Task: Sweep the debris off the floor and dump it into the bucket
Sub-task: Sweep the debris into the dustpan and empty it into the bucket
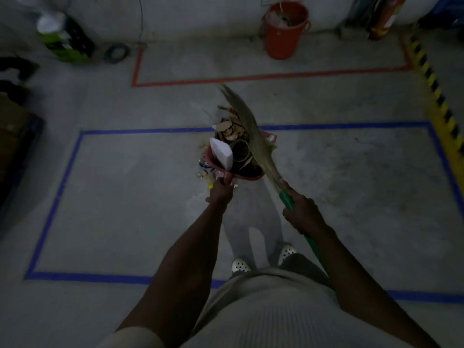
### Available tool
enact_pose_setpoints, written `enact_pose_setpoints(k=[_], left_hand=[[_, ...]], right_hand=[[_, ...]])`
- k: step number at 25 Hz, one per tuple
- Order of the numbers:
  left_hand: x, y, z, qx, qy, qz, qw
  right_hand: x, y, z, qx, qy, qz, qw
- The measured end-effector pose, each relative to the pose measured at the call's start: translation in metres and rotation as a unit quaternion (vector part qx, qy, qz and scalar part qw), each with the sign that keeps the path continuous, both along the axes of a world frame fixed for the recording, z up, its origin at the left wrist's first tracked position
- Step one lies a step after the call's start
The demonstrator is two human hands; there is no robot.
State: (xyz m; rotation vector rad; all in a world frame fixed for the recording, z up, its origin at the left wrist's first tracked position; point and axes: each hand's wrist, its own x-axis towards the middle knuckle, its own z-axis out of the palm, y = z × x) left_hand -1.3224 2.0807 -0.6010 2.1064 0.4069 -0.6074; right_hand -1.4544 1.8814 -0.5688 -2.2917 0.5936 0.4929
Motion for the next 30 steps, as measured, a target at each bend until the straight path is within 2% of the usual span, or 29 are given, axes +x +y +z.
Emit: enact_pose_setpoints(k=[6,10,13,21,26,30], left_hand=[[0.03,-0.003,0.009,-0.035,-0.009,-0.01,0.999],[0.064,-0.03,0.014,-0.008,-0.039,-0.028,0.999],[0.101,-0.061,0.012,-0.004,-0.06,-0.022,0.998],[0.184,-0.167,0.018,-0.072,-0.035,0.011,0.997],[0.263,-0.229,0.014,-0.068,-0.022,0.017,0.997],[0.362,-0.281,-0.005,-0.087,-0.001,-0.006,0.996]], right_hand=[[0.022,-0.017,0.004,0.008,-0.028,-0.009,1.0],[0.056,-0.048,-0.003,0.013,-0.041,-0.007,0.999],[0.093,-0.082,-0.011,0.023,-0.066,-0.002,0.998],[0.185,-0.195,-0.015,0.011,-0.093,0.001,0.996],[0.256,-0.253,-0.018,0.022,-0.093,-0.012,0.995],[0.341,-0.299,-0.025,0.01,-0.074,-0.018,0.997]])
